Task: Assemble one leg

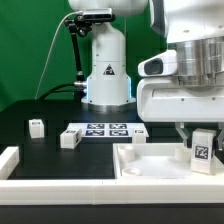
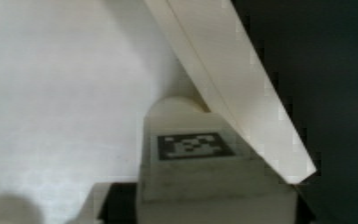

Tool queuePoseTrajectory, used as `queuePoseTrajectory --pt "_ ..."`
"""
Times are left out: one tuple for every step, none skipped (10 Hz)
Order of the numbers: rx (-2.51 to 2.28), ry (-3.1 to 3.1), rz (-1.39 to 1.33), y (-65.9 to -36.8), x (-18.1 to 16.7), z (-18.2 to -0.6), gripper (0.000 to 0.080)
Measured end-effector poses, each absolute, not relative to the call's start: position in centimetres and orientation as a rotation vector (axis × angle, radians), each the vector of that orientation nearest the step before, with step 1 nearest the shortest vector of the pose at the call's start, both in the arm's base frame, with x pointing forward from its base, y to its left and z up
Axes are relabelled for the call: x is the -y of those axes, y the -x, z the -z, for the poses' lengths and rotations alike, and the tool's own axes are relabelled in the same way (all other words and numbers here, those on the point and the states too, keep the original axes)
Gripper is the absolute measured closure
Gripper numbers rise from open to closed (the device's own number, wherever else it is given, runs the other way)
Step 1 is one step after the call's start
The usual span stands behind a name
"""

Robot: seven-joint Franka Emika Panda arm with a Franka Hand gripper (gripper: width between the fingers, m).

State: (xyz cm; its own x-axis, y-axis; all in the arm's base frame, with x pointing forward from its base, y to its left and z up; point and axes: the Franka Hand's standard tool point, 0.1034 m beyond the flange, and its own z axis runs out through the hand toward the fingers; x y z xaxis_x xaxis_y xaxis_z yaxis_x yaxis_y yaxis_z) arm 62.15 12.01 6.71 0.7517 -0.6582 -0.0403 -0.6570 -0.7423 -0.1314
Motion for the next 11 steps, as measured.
queuePoseTrajectory --pt "-1.259 2.725 0.003 -62.13 -12.07 -6.67 0.0502" --pt "-1.480 2.611 -0.006 -62.11 -12.15 -6.63 0.0502" --pt "-1.645 2.509 -0.001 -62.15 -12.13 -6.57 0.0502" --pt "-1.822 2.372 -0.003 -62.18 -12.10 -6.52 0.0502" --pt "-1.995 2.215 -0.012 -62.23 -12.16 -6.51 0.0502" --pt "-2.105 2.097 -0.030 -62.26 -12.14 -6.50 0.0502" --pt "-2.210 1.972 -0.054 -62.30 -12.13 -6.48 0.0502" --pt "-2.321 1.823 -0.078 -62.38 -12.11 -6.45 0.0502" --pt "-2.409 1.688 -0.096 -62.49 -12.16 -6.45 0.0502" --pt "-2.549 1.468 -0.127 -62.48 -12.27 -6.47 0.0503" --pt "-2.558 1.441 -0.135 -62.48 -12.27 -6.46 0.0503"
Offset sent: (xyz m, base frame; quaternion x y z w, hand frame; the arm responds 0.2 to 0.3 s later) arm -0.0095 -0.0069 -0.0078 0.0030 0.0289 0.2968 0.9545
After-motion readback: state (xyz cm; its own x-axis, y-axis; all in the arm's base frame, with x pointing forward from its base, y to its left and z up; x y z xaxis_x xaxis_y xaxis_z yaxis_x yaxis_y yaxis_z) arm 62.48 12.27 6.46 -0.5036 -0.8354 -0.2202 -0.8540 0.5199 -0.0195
